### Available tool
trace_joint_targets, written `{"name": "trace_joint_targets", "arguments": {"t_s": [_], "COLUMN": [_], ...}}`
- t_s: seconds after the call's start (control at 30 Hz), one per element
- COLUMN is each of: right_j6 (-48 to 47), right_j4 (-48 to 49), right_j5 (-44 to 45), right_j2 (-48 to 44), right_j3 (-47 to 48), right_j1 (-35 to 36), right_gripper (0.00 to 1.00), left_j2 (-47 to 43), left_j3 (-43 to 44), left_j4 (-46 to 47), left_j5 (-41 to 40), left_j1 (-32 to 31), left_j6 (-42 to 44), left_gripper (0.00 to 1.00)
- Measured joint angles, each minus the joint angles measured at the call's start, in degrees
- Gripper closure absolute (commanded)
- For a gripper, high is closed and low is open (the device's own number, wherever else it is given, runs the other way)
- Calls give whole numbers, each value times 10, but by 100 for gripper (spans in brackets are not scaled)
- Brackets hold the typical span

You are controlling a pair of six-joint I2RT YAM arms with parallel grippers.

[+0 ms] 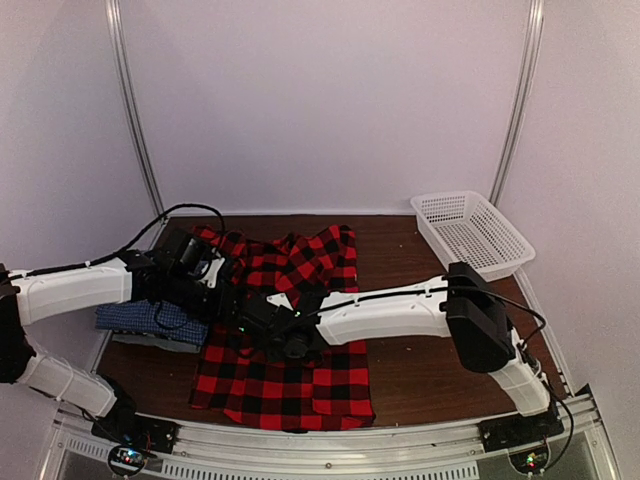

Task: Fold and stack the long sleeve shirts
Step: Pick up the sleeve from the 1/3-folded shirt.

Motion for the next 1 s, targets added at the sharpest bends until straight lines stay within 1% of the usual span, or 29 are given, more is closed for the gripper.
{"name": "trace_joint_targets", "arguments": {"t_s": [0.1,0.4,0.53,0.67,0.83,0.87,1.0], "right_j6": [4,16,20,21,26,25,33], "right_j4": [-8,-30,-40,-48,-57,-59,-63], "right_j5": [0,-2,-3,-4,-7,-8,-13], "right_j2": [9,22,26,31,37,37,37], "right_j3": [3,23,30,37,49,49,55], "right_j1": [0,0,-1,-3,-3,-3,-3], "right_gripper": [43,61,66,77,96,99,100], "left_j2": [0,0,0,0,0,0,0], "left_j3": [-2,-3,-3,-4,-7,-7,-9], "left_j4": [0,0,0,0,0,0,0], "left_j5": [6,20,25,30,34,34,39], "left_j1": [3,14,18,19,21,22,27], "left_j6": [7,26,33,38,44,45,51], "left_gripper": [52,52,52,52,52,52,53]}}
